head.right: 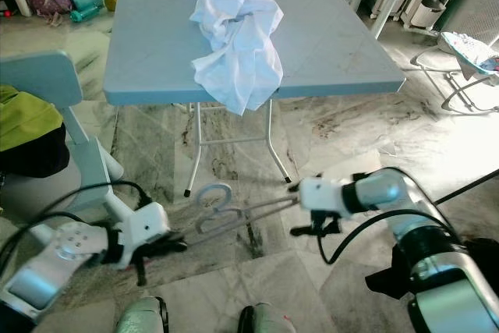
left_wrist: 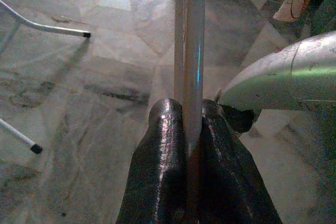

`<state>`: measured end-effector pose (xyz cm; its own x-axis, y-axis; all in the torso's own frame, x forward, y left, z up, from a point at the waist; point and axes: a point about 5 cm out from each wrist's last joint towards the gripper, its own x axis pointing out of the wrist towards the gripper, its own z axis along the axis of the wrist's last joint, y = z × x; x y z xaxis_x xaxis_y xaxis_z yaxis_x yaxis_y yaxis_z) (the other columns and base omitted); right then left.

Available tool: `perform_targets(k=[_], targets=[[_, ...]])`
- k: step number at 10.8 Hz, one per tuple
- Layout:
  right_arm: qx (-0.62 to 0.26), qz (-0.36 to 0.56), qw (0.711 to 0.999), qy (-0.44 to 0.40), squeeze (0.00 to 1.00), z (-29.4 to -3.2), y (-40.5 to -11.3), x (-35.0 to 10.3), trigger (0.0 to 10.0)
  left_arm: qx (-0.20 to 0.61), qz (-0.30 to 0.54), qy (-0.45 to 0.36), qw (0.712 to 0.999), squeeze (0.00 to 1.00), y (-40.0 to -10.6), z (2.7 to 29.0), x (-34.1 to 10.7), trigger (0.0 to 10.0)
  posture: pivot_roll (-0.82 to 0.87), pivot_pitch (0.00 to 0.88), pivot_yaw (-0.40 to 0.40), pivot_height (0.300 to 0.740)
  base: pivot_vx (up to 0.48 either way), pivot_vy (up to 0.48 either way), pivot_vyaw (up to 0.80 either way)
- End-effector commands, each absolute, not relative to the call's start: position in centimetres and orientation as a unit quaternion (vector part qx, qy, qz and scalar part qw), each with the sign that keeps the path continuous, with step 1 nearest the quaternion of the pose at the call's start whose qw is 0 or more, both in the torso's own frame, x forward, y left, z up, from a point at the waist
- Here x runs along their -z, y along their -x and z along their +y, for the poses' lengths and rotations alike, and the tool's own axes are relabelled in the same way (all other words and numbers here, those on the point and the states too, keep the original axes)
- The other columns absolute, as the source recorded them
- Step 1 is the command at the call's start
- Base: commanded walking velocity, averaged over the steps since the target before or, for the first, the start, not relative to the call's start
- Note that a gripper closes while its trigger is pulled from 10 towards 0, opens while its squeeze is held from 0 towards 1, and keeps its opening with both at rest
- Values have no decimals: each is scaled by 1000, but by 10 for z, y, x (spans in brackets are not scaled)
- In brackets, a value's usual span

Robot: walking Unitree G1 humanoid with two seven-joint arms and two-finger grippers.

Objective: Hang hanger

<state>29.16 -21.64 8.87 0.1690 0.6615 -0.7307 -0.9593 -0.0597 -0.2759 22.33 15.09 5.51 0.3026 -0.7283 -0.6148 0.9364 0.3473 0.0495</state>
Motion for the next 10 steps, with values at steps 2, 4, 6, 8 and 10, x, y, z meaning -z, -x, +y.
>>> perform_targets(k=[2,4,6,8,10], targets=[[-627,207,645,385,0,-213,-291,-85,0,544,247,-204,776,0,-220,142,-51,10000,74,102,-99,740,0,0,0],[-631,204,644,381,0,-210,-290,-85,0,547,249,-201,774,0,-216,139,-49,10000,73,105,-98,740,0,0,0],[-633,204,650,368,0,-208,-287,-82,0,551,250,-199,771,0,-214,136,-45,10000,70,107,-102,740,0,0,0],[-635,209,648,365,0,-210,-288,-84,0,551,249,-199,771,0,-215,134,-44,10000,67,105,-104,740,0,0,0],[-639,211,647,360,0,-207,-288,-84,0,550,246,-200,772,0,-216,134,-43,10000,68,102,-107,740,0,0,0]])
